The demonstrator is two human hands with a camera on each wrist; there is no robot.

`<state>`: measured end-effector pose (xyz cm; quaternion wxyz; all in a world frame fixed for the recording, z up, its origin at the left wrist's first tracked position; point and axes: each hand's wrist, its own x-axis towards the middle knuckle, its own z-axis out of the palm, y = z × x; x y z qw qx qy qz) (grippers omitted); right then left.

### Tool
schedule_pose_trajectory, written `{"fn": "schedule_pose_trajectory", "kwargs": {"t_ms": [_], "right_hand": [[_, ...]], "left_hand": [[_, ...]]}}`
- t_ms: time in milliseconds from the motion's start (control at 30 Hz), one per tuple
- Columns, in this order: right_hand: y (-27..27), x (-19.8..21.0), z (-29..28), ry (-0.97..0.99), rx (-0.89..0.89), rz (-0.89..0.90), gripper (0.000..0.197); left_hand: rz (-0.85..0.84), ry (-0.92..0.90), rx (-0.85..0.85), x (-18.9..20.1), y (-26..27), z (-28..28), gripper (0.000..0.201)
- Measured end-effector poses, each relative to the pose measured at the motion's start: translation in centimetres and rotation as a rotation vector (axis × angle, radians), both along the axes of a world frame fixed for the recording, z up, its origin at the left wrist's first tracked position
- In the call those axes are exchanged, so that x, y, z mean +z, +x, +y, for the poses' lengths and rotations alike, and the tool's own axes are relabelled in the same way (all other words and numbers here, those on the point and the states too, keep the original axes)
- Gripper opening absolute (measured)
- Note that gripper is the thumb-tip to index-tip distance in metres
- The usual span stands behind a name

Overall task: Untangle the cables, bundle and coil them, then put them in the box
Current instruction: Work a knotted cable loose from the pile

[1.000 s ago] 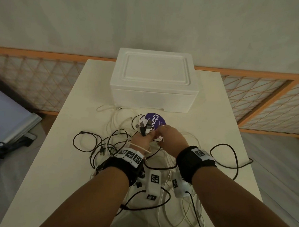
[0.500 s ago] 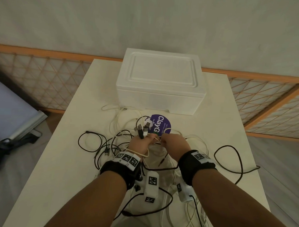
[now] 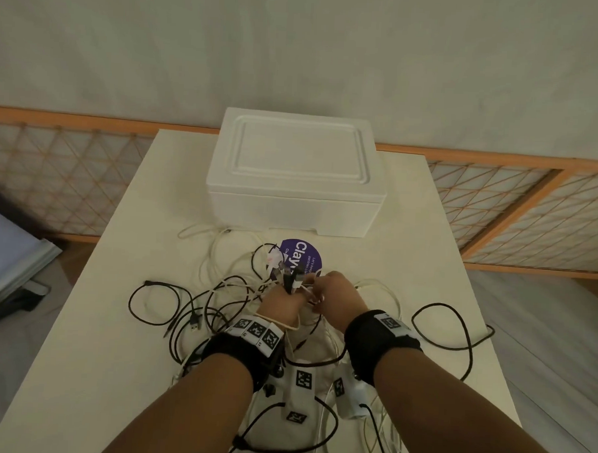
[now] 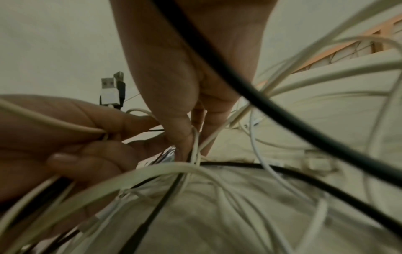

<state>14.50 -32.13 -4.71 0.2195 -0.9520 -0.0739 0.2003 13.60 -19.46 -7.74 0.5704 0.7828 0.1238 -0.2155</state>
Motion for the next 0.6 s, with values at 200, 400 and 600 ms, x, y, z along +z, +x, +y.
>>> {"fn": "schedule_pose_trajectory", "kwargs": {"t_ms": [200,400,600], "right_hand": [[0.9,0.9,-0.1,0.086,-0.120,-0.026,0.029],[1.3,1.2,-1.0,0.202,-0.271,-0.020,0.037],[1.6,1.5,-0.6,0.188,-0.269,-0.006,0.030]], "left_hand": [[0.079,0.045,0.015,0.2,0.4,0.7,0.036],[0.033,0.127,-0.177,-1.7,0.8,0.1,0.064],[-0.032,0.116,-0.072,-0.9,0.3,0.1,0.033]]}}
